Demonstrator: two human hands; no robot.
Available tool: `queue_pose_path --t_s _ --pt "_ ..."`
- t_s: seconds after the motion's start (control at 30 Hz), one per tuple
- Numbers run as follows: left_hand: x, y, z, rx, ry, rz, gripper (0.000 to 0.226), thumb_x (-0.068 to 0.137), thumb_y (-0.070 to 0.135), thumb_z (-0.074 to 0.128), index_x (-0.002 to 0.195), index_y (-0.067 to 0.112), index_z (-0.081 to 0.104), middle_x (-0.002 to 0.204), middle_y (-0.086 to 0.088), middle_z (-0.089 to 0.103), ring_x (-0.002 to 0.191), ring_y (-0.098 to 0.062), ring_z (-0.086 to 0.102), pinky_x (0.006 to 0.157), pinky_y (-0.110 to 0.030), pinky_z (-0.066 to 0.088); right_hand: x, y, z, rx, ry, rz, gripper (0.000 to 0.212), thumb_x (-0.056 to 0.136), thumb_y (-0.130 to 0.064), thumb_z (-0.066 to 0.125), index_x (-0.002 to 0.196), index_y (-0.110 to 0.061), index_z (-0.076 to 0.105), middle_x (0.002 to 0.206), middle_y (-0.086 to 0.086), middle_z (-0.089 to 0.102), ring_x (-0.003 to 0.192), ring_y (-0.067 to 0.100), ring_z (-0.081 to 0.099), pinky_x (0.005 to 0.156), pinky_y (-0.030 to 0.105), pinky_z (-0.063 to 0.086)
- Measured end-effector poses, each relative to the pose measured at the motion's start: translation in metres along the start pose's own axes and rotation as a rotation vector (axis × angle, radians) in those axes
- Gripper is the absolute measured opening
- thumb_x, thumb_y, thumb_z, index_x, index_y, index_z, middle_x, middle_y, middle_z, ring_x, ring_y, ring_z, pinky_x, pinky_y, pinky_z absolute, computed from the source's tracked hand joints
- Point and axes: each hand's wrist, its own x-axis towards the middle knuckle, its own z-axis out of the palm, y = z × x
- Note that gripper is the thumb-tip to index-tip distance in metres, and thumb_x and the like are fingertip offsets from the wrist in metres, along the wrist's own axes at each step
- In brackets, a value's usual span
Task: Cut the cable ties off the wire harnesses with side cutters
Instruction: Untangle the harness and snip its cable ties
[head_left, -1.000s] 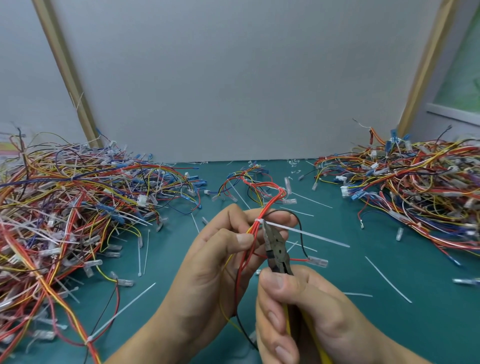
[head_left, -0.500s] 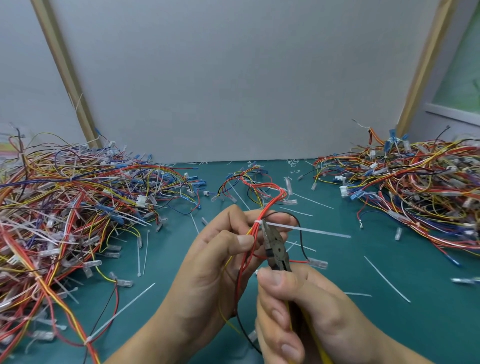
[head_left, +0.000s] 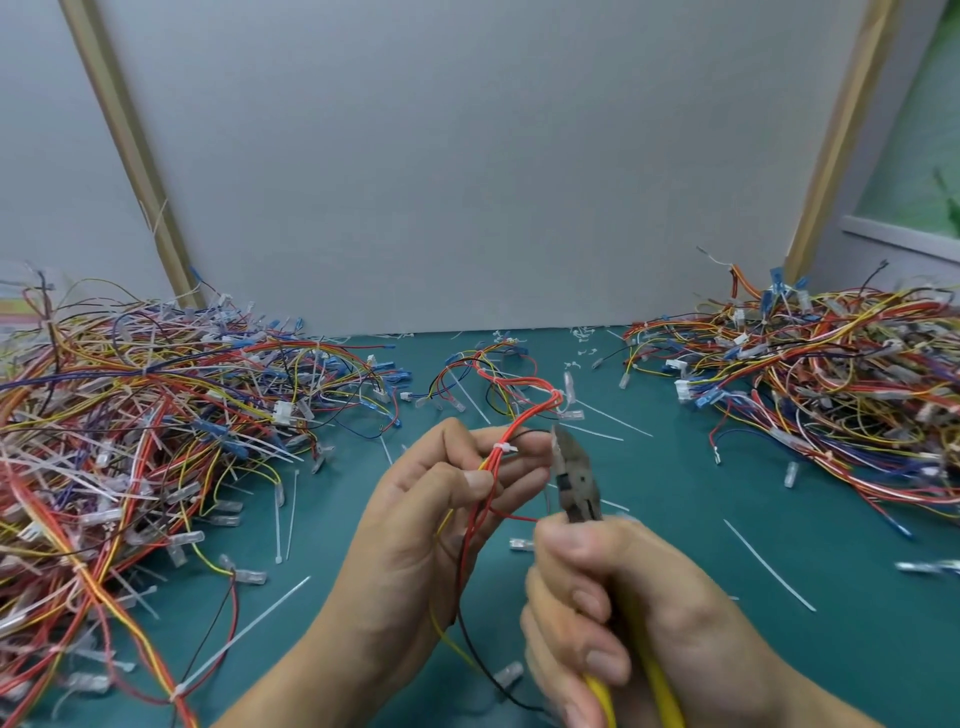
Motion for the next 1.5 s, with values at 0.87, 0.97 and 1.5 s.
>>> queue_pose_path --t_s 0.87,0.97,1.5 --pt "0.012 -0.008 -0.015 0.427 0.148 -0.346 0.056 0.075 0.045 0.065 0.090 -0.009 0.066 0.075 -0.018 0.065 0.057 -0.024 0.061 0.050 -0.029 0.050 0.010 -0.007 -0.008 -0.596 0.533 -0.047 0.011 0.084 -0.001 0.070 0.077 -0.004 0.062 0.059 0.005 0.063 0.057 0.016 0.063 0.058 0.026 0.055" --pt "0.010 -0.009 -0.014 0.323 0.096 -0.339 0.042 0.079 0.036 0.069 0.093 -0.004 0.070 0.077 -0.016 0.065 0.057 -0.019 0.062 0.055 -0.027 0.052 0.008 -0.007 -0.005 -0.698 0.479 -0.045 0.019 0.084 -0.001 0.069 0.070 -0.013 0.063 0.054 -0.003 0.061 0.051 0.008 0.058 0.053 0.017 0.047" --pt "0.014 0.007 -0.027 0.224 0.324 -0.148 0.025 0.083 0.010 0.060 0.100 0.005 0.077 0.092 -0.019 0.074 0.084 -0.025 0.074 0.065 -0.024 0.059 0.002 -0.023 -0.009 -0.425 0.426 0.116 0.031 0.095 -0.008 0.042 0.104 0.007 0.067 0.092 0.013 0.067 0.076 0.032 0.069 0.078 0.042 0.060"
